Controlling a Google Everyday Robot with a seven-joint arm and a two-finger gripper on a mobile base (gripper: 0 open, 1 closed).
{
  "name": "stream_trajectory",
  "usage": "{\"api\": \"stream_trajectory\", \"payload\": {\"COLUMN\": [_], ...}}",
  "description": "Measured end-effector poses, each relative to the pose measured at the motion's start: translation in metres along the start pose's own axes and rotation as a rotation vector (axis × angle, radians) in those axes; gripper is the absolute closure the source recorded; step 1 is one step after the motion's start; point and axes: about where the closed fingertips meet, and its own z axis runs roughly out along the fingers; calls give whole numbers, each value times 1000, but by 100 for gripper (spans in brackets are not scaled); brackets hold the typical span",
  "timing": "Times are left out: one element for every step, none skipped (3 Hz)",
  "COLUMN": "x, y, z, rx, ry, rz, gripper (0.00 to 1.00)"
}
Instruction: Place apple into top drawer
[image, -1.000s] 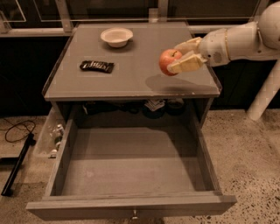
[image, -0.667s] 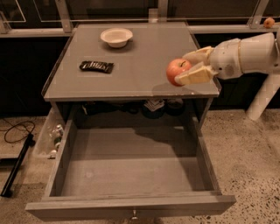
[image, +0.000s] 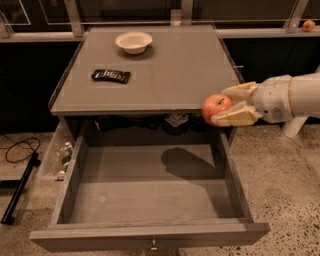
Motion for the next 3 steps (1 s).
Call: {"api": "stream_trajectory", "payload": {"x": [26,30,53], "y": [30,33,49], "z": [-4,6,38], "rx": [-8,-13,-43], "ry": [31,31,55], "rz": [50,55,73], "gripper": [100,100,100]}}
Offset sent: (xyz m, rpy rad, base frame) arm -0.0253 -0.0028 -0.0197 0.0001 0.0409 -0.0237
